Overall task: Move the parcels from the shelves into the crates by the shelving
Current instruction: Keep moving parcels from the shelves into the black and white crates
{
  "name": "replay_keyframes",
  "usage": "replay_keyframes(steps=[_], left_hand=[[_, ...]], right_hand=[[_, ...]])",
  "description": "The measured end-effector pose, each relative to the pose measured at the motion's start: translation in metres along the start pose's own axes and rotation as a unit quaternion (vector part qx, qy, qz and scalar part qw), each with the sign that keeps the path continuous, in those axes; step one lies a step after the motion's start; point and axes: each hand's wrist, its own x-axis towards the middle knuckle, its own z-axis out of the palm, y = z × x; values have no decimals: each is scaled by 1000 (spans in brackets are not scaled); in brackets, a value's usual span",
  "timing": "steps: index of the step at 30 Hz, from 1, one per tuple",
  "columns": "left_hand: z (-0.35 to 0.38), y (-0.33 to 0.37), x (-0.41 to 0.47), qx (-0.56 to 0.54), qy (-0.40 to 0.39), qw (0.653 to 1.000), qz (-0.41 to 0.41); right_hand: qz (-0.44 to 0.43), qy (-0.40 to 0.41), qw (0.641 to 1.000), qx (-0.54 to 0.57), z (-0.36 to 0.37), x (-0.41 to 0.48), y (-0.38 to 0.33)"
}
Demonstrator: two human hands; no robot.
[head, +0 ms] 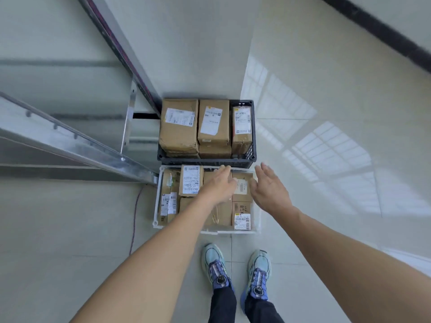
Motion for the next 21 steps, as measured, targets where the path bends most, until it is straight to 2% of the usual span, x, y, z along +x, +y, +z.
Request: replay_keyframes(steps=[5, 13, 21], left_hand=[[-80, 56, -91, 32, 83, 996, 24], [-155, 126, -258, 61, 218, 974, 15], [-177, 152, -428, 83, 324, 942, -22]], right_hand=[[-65, 77, 995, -18, -102, -45, -64], [-152, 124, 979, -47, -231, -154, -154], [-252, 142, 952, -98, -292, -270, -219]])
